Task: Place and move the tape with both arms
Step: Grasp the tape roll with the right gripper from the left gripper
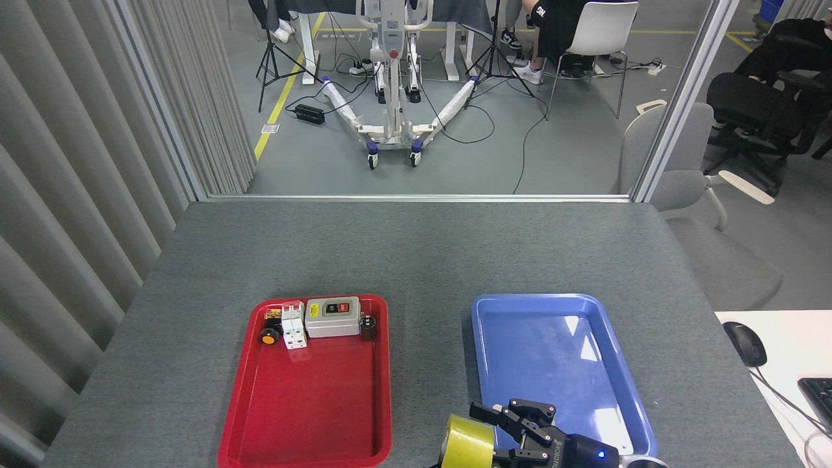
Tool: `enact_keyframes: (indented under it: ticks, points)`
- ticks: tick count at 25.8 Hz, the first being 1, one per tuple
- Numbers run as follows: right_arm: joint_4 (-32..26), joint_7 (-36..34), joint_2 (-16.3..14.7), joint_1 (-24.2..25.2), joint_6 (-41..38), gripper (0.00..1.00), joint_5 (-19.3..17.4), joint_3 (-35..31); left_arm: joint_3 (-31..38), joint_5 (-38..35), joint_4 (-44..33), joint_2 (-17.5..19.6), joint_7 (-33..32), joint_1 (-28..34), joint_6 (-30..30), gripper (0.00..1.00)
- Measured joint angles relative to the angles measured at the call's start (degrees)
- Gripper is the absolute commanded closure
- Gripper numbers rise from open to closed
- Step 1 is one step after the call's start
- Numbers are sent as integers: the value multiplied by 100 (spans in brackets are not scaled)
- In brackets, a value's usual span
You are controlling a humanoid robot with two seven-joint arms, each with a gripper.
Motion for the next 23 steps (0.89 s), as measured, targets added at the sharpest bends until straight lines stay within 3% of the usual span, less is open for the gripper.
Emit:
enact_keyframes:
  ticks: [11, 14, 23]
  points:
    - [36, 9, 125, -90, 0, 50, 6, 311, 120, 33, 6, 55, 2, -10, -62, 100]
    - [51, 9, 132, -99, 0, 60, 8, 332, 146, 38, 6, 75, 2, 1, -93, 100]
    - [106, 36, 107, -101, -5, 71, 14, 341, 240, 57, 4, 154, -26, 13, -196, 100]
